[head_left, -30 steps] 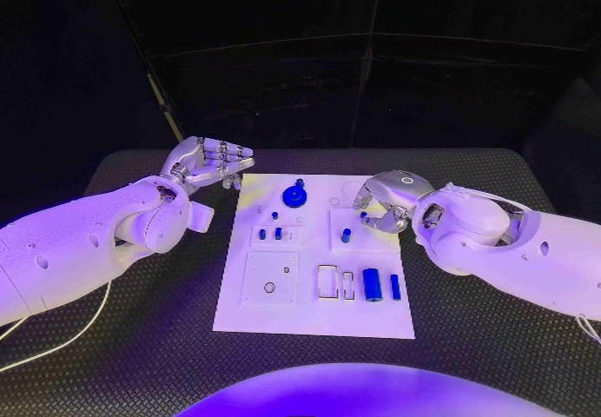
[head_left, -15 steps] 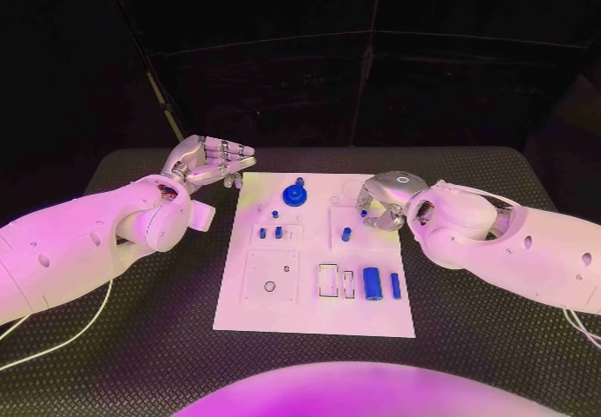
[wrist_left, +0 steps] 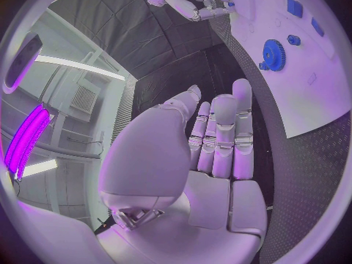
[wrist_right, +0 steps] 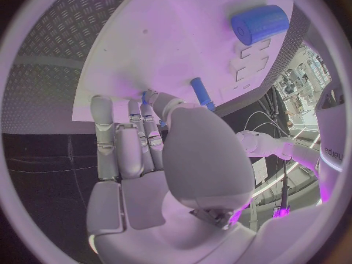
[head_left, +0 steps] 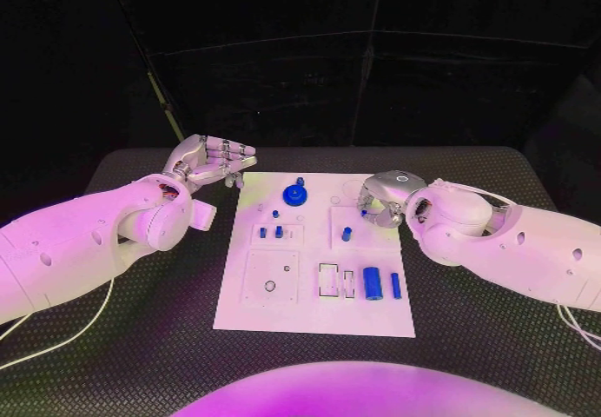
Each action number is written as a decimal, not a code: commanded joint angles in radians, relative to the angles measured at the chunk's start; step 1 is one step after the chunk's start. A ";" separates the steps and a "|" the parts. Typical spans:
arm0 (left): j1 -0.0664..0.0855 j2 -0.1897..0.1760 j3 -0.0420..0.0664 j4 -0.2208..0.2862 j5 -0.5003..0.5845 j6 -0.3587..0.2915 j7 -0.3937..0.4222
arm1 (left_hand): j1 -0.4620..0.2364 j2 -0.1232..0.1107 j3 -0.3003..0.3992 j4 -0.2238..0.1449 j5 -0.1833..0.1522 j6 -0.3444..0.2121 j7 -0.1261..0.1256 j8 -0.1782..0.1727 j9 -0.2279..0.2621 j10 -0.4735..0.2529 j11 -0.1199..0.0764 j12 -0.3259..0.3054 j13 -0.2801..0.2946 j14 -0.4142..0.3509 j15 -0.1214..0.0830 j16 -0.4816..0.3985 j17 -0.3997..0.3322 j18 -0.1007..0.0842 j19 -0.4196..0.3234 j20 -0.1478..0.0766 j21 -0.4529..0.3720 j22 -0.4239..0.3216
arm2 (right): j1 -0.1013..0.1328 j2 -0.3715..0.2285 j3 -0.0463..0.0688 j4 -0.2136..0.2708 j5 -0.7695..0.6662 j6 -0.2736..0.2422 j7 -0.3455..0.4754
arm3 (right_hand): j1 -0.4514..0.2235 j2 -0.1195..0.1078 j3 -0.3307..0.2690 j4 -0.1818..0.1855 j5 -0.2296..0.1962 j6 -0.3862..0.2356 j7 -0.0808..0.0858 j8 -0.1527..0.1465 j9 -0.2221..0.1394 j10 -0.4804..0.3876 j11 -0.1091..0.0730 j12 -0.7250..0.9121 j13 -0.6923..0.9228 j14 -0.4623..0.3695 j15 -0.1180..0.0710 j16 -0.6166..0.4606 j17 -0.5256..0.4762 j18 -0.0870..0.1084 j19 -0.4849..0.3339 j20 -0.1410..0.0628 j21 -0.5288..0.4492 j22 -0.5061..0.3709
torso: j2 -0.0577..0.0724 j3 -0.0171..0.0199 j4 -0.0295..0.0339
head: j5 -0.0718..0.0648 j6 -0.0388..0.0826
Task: Assemble the parts on the task board
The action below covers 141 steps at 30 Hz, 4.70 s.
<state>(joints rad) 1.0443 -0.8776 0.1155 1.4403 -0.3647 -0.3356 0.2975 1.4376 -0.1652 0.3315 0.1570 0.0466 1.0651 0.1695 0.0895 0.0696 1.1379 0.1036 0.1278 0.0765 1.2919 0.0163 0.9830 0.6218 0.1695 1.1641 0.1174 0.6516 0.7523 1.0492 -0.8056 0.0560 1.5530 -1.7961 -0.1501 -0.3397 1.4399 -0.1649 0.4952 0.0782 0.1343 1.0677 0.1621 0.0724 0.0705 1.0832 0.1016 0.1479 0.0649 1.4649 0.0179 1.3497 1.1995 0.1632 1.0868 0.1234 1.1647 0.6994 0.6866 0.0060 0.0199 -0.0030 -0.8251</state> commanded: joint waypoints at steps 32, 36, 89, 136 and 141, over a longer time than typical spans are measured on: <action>0.001 -0.003 0.001 0.006 0.005 0.015 0.003 | 0.017 0.014 0.007 -0.011 0.002 0.003 0.003 -0.004 -0.001 -0.005 -0.001 0.006 -0.003 0.001 -0.001 -0.007 -0.005 0.014 0.009 -0.001 -0.012 -0.006 | 0.001 0.029 0.000 -0.007 -0.049 0.079 -0.030 | 0.024 0.037 0.023 -0.066 -0.003 0.094 -0.023 0.031 0.009 0.130 -0.034 0.035 0.009 0.045 -0.030 0.024 0.018 -0.012 0.038 -0.027 0.042 0.054 | -0.001 -0.0007 0.0001 | -0.003 -0.011; 0.001 -0.003 0.001 0.006 0.005 0.015 0.003 | 0.018 0.014 0.008 -0.012 0.002 0.003 0.003 -0.004 -0.002 -0.005 -0.001 0.006 -0.003 0.002 -0.001 -0.006 -0.005 0.014 0.009 -0.001 -0.013 -0.006 | 0.001 0.029 0.000 -0.003 -0.073 0.070 -0.043 | 0.032 0.041 0.026 -0.081 -0.002 0.099 -0.025 0.031 0.008 0.143 -0.037 0.038 0.011 0.044 -0.033 0.024 0.016 -0.013 0.040 -0.031 0.048 0.060 | -0.001 -0.0002 0.0001 | -0.004 -0.012; 0.001 0.001 0.001 -0.003 0.005 0.018 -0.002 | 0.025 0.013 0.011 -0.017 0.002 0.000 0.005 -0.006 -0.002 -0.009 0.001 0.005 -0.005 -0.001 -0.001 -0.012 -0.015 0.013 0.011 -0.002 -0.016 -0.008 | 0.000 0.003 0.003 0.252 0.072 -0.201 0.105 | 0.049 0.043 0.048 -0.136 0.013 0.097 -0.020 0.016 0.000 0.160 -0.034 0.036 0.016 0.048 -0.034 0.037 0.034 -0.018 0.049 -0.036 0.078 0.097 | -0.002 -0.0028 0.0013 | 0.047 -0.005; 0.002 0.034 0.002 -0.018 0.005 0.028 -0.004 | 0.025 0.013 0.012 -0.017 0.002 0.000 0.006 -0.006 -0.002 -0.009 0.001 0.005 -0.005 -0.001 -0.001 -0.013 -0.017 0.013 0.011 -0.001 -0.016 -0.009 | -0.070 0.211 -0.058 0.070 0.104 -0.068 0.185 | 0.041 0.050 0.052 -0.141 0.011 0.088 -0.015 0.008 -0.002 0.151 -0.029 0.030 0.015 0.048 -0.030 0.038 0.034 -0.017 0.039 -0.033 0.079 0.092 | -0.001 -0.0019 0.0001 | 0.180 -0.048; 0.002 0.034 0.002 -0.020 0.005 0.028 -0.004 | 0.025 0.013 0.012 -0.017 0.002 0.000 0.006 -0.006 -0.002 -0.009 0.001 0.005 -0.005 -0.001 -0.001 -0.013 -0.017 0.013 0.011 -0.001 -0.016 -0.009 | -0.071 0.210 -0.058 0.072 0.103 -0.062 0.185 | 0.040 0.050 0.051 -0.142 0.011 0.088 -0.014 0.008 -0.002 0.150 -0.029 0.030 0.015 0.048 -0.030 0.038 0.034 -0.017 0.040 -0.033 0.080 0.093 | -0.001 -0.0020 -0.0001 | 0.180 -0.048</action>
<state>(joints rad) 1.0447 -0.8447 0.1157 1.4204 -0.3637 -0.3168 0.2892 1.4507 -0.1521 0.3426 0.1459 0.0466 1.0651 0.1695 0.0895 0.0683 1.1343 0.1072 0.1278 0.0727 1.2919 0.0163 0.9751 0.6061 0.1693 1.1673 0.1142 0.6401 0.7445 0.9773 -0.5948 -0.0026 1.6216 -1.6845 -0.2305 -0.1638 1.4779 -0.1220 0.5476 -0.0580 0.1454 1.1550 0.1418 0.0850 0.0697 1.2080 0.0977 0.1712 0.0785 1.4649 -0.0108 1.3829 1.2329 0.1630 1.1329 0.0909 1.2383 0.7919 0.6856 0.0039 0.0195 0.1772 -0.8728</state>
